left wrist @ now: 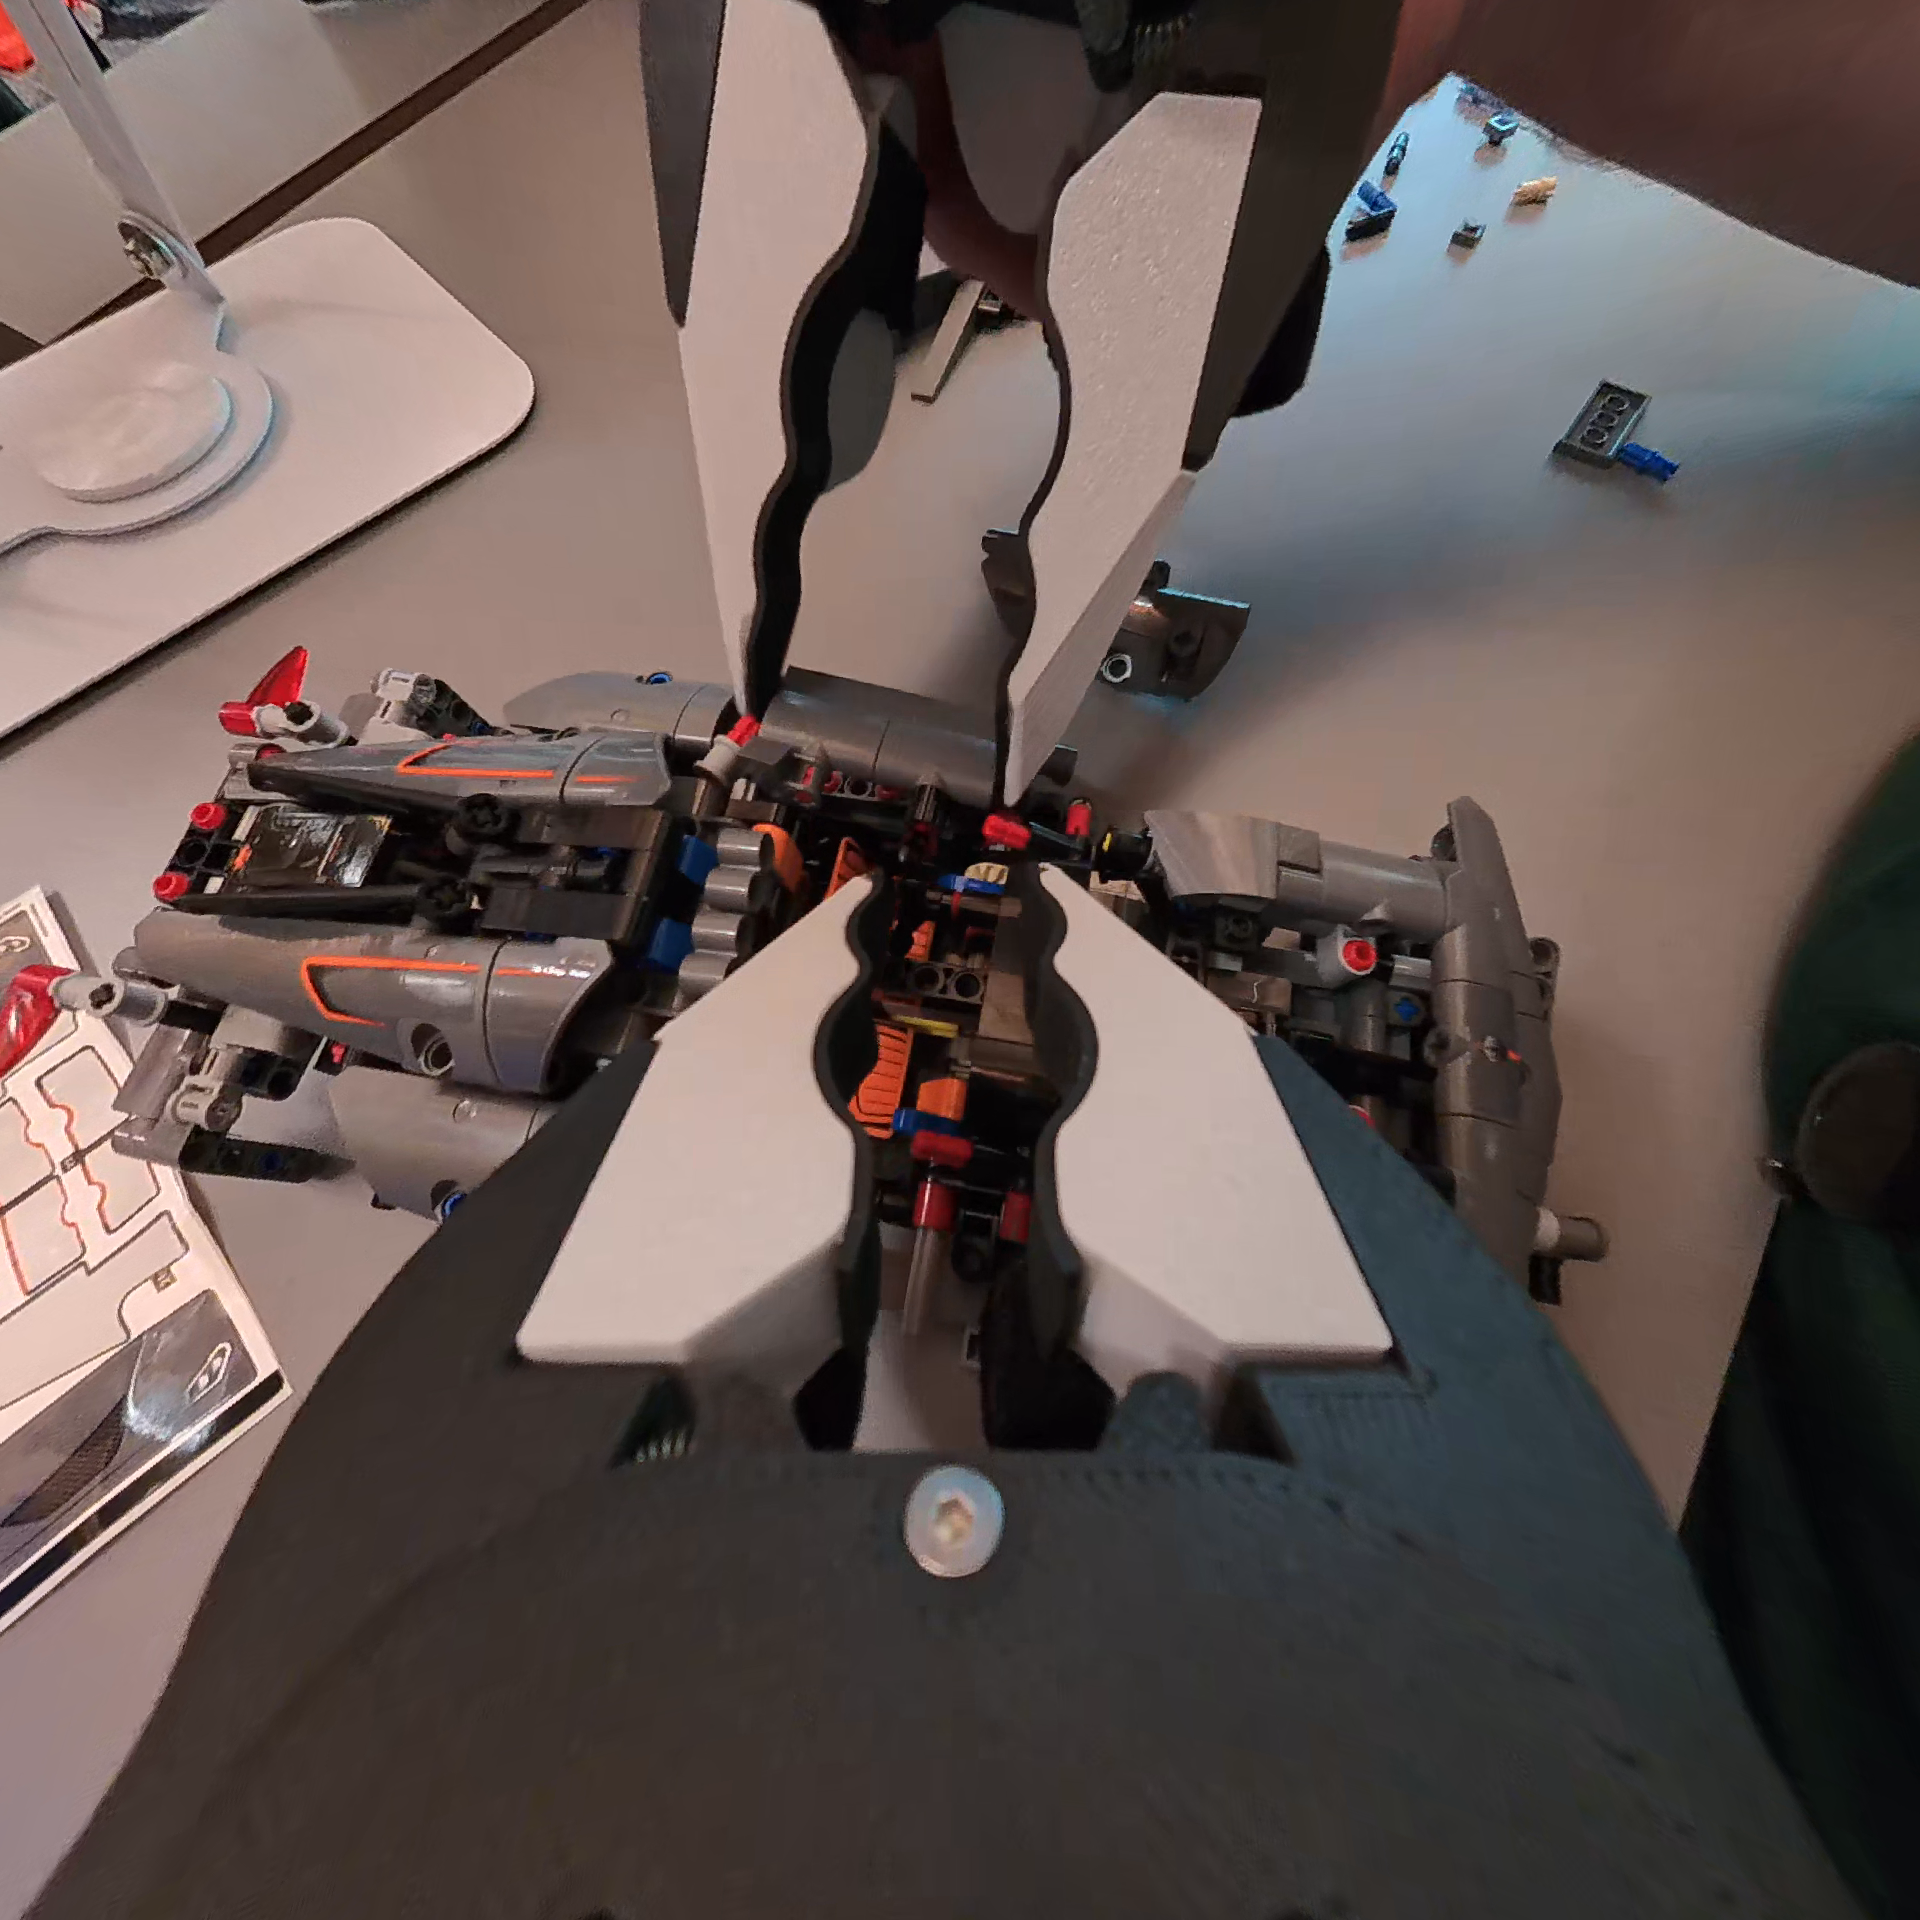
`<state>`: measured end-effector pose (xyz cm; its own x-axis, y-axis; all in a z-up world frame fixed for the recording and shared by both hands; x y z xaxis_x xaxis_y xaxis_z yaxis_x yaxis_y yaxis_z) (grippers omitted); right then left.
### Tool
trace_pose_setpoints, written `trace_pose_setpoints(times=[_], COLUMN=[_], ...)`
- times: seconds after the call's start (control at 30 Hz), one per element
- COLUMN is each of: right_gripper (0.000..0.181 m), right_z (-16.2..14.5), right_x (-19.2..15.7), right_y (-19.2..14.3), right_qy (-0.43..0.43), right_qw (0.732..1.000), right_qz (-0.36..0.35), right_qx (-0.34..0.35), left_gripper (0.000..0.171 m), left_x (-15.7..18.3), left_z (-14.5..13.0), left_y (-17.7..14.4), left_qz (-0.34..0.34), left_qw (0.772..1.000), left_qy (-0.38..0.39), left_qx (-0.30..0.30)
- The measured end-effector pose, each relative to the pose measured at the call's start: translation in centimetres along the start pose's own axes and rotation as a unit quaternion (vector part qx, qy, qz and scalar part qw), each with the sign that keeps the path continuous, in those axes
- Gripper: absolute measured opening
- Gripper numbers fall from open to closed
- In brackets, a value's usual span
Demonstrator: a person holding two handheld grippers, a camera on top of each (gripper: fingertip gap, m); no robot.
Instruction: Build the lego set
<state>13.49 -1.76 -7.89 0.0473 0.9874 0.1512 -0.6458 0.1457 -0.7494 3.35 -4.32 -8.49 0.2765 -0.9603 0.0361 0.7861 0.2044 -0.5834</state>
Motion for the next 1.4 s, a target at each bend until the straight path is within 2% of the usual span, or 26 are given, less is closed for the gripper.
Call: trace_pose_setpoints(times=[0.2, 0.6, 0.8, 0.87, 1.17, 1.3, 1.4], right_gripper=[0.048, 0.048, 0.048, 0.048, 0.048, 0.048, 0.048], right_z=[0.1, -0.6, -1.1, -0.9, 0.0, 0.0, 0.1], right_x=[0.1, -0.5, -0.7, -1.1, -2.8, -3.6, -4.4], right_y=[0.4, -0.2, -0.4, -0.5, -0.8, -0.8, -0.5], right_qy=[-0.013, -0.023, 0.025, 0.002, -0.104, -0.148, -0.208], right_qw=[0.999, 0.998, 0.997, 0.996, 0.975, 0.956, 0.926], right_qz=[0.008, -0.029, -0.047, -0.074, -0.194, -0.253, -0.312], right_qx=[-0.032, 0.044, 0.057, 0.046, -0.002, -0.017, -0.045], left_gripper=[0.023, 0.021, 0.018, 0.002, 0.005, 0.005, 0.005], left_x=[0.0, -0.1, -0.2, -0.8, -0.7, -0.8, -0.9], left_z=[0.0, 0.0, -0.1, -0.6, -0.4, -0.4, -0.3], left_y=[0.0, 0.2, 0.2, 0.5, 0.6, 0.5, 0.6], left_qz=[-0.004, -0.019, -0.019, 0.016, 0.027, 0.03, 0.035], left_qw=[1.0, 1.0, 1.0, 1.0, 1.0, 0.999, 0.999], left_qy=[-0.002, -0.022, -0.022, -0.005, -0.001, -0.001, 0.0], left_qx=[0.0, 0.007, 0.009, -0.009, -0.017, -0.02, -0.022])
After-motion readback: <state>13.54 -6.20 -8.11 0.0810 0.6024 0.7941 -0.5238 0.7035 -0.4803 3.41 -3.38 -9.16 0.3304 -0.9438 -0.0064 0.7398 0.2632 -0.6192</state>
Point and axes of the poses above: each gripper's, where its closed fingertips meet, y out along the fingers, z out of its top, x = y × z across the jaws, the point moved 6 cm from there along -y, back along the fingers, and after that the axes turned 7 degrees about -y, right-handed, at the moved point
